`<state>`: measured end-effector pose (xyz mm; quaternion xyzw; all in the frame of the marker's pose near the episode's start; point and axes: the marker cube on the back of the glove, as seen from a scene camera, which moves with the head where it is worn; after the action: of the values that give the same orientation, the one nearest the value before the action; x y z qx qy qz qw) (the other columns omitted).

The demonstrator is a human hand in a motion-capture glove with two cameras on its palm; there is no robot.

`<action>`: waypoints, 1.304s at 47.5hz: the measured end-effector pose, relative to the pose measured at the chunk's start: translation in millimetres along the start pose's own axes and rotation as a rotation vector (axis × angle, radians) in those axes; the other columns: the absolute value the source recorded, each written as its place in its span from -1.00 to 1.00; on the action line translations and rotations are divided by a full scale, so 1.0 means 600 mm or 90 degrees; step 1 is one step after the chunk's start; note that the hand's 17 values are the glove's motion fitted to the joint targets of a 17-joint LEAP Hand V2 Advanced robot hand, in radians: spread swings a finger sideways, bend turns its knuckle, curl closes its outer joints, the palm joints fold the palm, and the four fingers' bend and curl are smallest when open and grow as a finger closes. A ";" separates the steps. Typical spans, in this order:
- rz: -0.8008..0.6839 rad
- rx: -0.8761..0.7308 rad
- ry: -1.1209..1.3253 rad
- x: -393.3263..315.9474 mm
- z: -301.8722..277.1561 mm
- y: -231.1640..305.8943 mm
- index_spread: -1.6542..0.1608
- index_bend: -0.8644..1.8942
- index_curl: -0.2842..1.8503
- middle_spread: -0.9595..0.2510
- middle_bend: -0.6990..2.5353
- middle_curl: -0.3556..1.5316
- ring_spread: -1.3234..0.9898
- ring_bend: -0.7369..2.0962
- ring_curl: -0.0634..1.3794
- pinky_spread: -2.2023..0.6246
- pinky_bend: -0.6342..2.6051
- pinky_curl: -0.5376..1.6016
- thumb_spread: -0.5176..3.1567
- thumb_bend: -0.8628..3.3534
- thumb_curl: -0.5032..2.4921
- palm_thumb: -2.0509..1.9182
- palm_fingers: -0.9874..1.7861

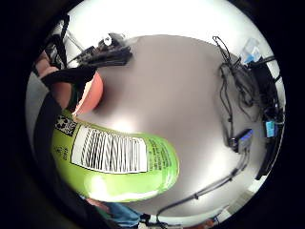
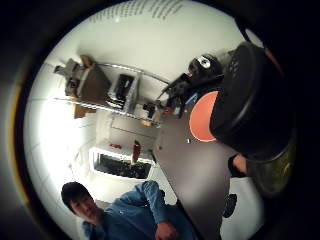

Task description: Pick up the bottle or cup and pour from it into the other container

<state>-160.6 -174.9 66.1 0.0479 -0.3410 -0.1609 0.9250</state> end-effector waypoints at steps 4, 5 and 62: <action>-0.002 -0.051 0.043 -0.026 0.003 -0.015 0.71 -0.28 -0.41 0.48 -0.35 -0.04 -0.01 -0.09 -0.23 0.42 -0.37 -0.12 -0.70 -0.61 -0.19 0.62 0.53; -0.001 -0.067 0.058 -0.033 0.004 -0.020 0.71 -0.28 -0.41 0.48 -0.35 -0.04 -0.01 -0.09 -0.23 0.42 -0.37 -0.12 -0.70 -0.61 -0.19 0.62 0.53; 0.052 -0.470 0.712 -0.168 0.106 -0.139 0.72 -0.28 -0.38 0.48 -0.35 -0.02 -0.01 -0.09 -0.21 0.42 -0.36 -0.11 -0.71 -0.61 -0.17 0.61 0.54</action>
<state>-295.8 -219.0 36.2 -0.2082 0.2651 -0.1830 0.9235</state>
